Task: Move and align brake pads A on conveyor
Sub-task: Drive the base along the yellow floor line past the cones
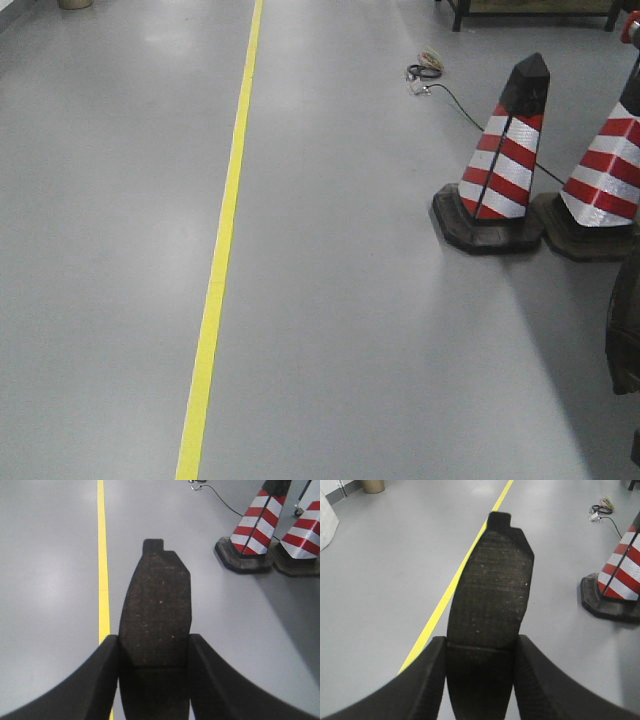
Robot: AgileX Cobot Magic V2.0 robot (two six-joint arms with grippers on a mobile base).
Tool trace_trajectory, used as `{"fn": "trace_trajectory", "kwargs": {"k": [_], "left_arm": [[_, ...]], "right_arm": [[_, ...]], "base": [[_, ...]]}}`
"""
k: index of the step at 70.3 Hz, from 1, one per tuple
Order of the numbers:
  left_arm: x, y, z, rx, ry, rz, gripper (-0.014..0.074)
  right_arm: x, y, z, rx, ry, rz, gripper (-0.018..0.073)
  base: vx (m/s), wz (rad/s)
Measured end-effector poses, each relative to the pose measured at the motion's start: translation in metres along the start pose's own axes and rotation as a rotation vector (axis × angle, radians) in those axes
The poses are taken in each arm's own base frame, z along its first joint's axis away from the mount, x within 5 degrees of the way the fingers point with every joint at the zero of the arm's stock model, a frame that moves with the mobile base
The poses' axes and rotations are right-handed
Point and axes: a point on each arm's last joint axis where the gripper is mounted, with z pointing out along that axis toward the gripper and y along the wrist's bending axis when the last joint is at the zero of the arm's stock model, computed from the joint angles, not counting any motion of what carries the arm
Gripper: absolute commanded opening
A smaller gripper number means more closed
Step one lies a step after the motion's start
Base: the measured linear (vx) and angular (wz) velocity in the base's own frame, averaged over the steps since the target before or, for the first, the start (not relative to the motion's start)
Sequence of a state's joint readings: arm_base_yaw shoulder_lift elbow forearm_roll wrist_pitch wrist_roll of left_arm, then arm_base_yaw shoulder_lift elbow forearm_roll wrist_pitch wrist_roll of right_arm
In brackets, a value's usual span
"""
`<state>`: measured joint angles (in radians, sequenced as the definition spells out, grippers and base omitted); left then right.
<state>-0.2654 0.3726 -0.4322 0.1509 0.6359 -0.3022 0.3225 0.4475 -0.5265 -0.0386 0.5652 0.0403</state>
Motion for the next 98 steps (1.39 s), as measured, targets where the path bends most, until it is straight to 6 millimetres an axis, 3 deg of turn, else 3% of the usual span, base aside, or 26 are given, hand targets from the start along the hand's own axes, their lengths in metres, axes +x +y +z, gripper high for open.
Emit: {"fn": "trace_trajectory", "kwargs": {"k": [98], "left_arm": [[0.0000, 0.0000, 0.0000, 0.000, 0.000, 0.000, 0.0128]], "right_arm": [[0.0000, 0.0000, 0.0000, 0.000, 0.000, 0.000, 0.0038]], "base": [[0.49, -0.03]]}}
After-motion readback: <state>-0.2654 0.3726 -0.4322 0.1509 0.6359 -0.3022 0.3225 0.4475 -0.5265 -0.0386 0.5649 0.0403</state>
